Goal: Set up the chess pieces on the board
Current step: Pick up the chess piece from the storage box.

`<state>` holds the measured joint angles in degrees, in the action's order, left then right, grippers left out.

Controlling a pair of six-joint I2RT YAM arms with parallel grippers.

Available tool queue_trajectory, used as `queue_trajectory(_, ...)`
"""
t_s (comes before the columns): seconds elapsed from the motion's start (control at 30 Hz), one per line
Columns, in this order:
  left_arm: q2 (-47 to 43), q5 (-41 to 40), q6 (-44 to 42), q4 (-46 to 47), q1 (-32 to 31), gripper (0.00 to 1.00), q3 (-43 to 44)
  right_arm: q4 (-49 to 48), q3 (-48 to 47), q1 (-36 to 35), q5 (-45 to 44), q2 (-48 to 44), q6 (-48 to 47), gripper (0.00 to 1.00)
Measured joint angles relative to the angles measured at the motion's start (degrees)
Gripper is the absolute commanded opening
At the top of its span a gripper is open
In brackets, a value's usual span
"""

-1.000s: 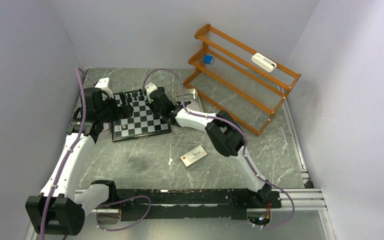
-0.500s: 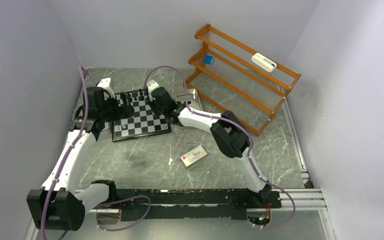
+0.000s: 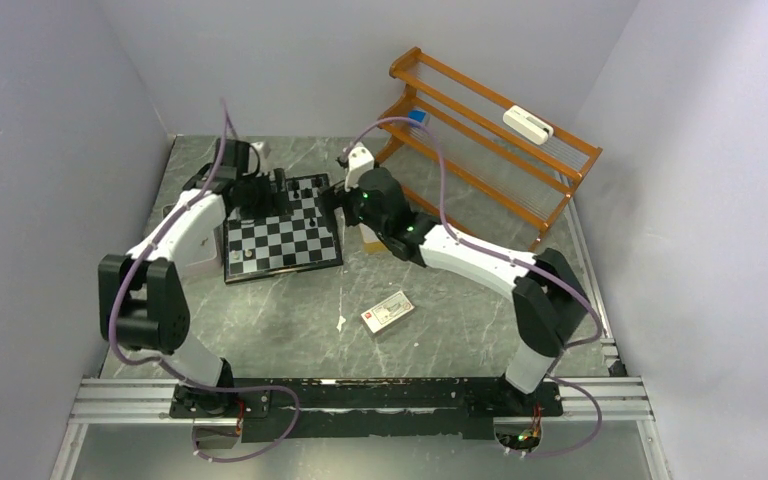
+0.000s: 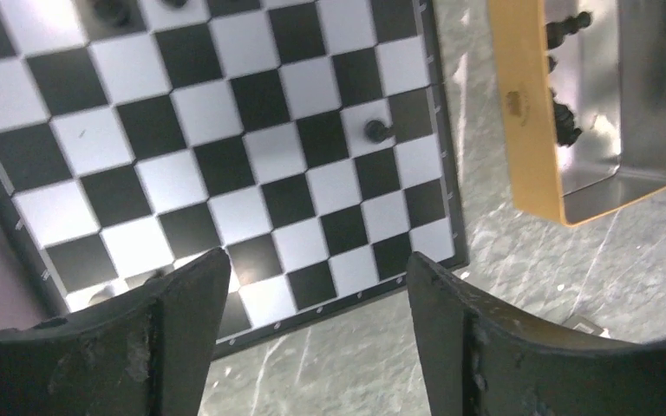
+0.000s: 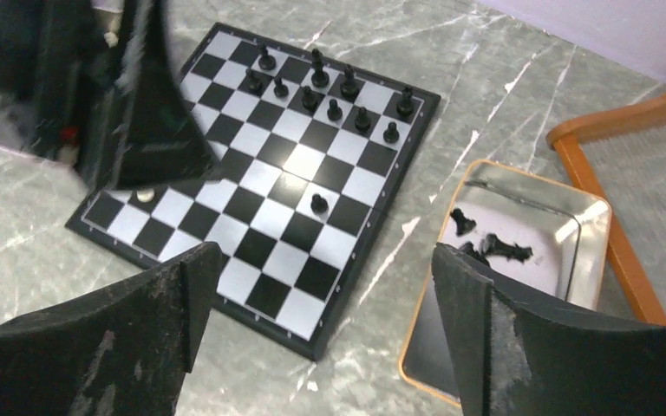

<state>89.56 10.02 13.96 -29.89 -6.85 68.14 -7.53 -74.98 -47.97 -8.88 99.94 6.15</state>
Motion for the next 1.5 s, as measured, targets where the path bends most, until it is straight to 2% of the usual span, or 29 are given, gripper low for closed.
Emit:
queue_trajectory(0.07,3.1,-0.7,-0.3,-0.6,-2.2,0.78,3.8,-0.4,3.4,0.0,0.2,-3.1,0.8,1.00)
queue_trajectory(0.13,6.3,-1.7,-0.3,-1.0,-4.3,0.74,7.4,-0.9,6.7,-0.1,0.2,-5.9,1.6,1.00)
queue_trajectory(0.3,13.6,-4.8,-0.2,-2.0,-8.3,0.55,13.8,-1.9,14.1,-0.1,-0.2,-12.7,3.2,1.00)
queue_trajectory(0.6,20.2,-7.2,-0.2,-2.7,-10.2,0.42,16.9,-5.1,21.3,-0.1,-1.2,-20.1,4.6,1.00)
queue_trajectory(0.93,25.6,-8.2,-0.7,-3.1,-11.0,0.38,19.7,-6.3,21.8,-0.1,-1.7,-20.1,4.8,1.00)
queue_trajectory(1.1,26.2,-8.5,-1.0,-3.1,-11.1,0.33,21.2,-6.4,22.2,-0.1,-2.1,-20.1,4.8,1.00)
queue_trajectory(1.5,27.9,-8.6,-1.2,-3.3,-11.4,0.32,22.1,-6.4,22.2,-0.1,-2.3,-20.2,4.8,1.00)
